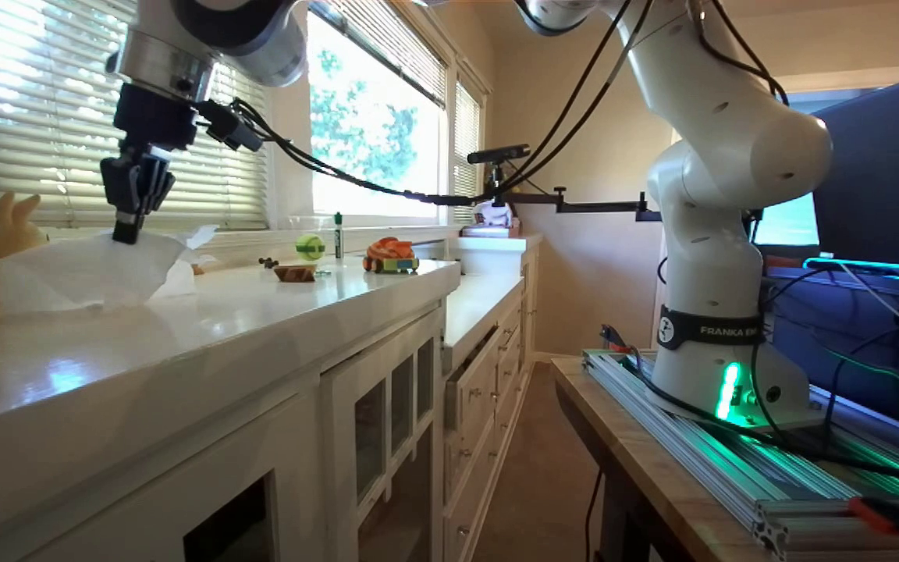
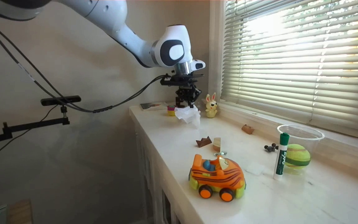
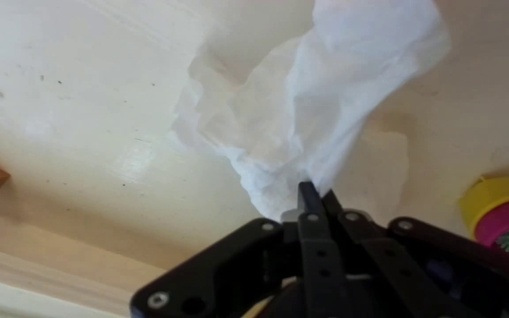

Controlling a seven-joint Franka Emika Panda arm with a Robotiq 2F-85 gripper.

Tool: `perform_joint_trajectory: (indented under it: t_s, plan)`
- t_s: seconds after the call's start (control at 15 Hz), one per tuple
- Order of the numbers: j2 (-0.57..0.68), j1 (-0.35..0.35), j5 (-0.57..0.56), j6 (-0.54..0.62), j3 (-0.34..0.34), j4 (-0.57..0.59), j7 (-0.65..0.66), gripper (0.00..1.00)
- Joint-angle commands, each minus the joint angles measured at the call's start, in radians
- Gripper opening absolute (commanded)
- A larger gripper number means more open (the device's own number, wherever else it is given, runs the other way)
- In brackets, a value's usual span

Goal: Use the paper towel to wipe the surface

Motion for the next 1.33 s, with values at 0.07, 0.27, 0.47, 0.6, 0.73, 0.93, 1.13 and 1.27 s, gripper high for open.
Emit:
perform_joint_trajectory:
  t_s: [0.07, 0.27, 0.47, 0.6, 0.73, 0.93, 1.13, 1.27]
  plan:
    - [0.081, -0.043, 0.104, -0.027, 0.047, 0.088, -0.081, 0.05]
    - [0.101, -0.071, 0.161, -0.023, 0.061, 0.073, -0.094, 0.04]
    - [0.111, -0.097, 0.208, -0.008, 0.067, 0.041, -0.094, 0.05]
    - [0.107, -0.108, 0.226, -0.002, 0.065, 0.020, -0.087, 0.04]
    - [0.090, -0.112, 0.233, 0.003, 0.059, -0.005, -0.073, 0.04]
    - [0.052, -0.105, 0.230, 0.002, 0.048, -0.051, -0.039, 0.04]
    - [0.004, -0.101, 0.236, 0.003, 0.043, -0.116, -0.002, 0.04]
    - [-0.036, -0.095, 0.237, 0.003, 0.035, -0.170, 0.036, 0.04]
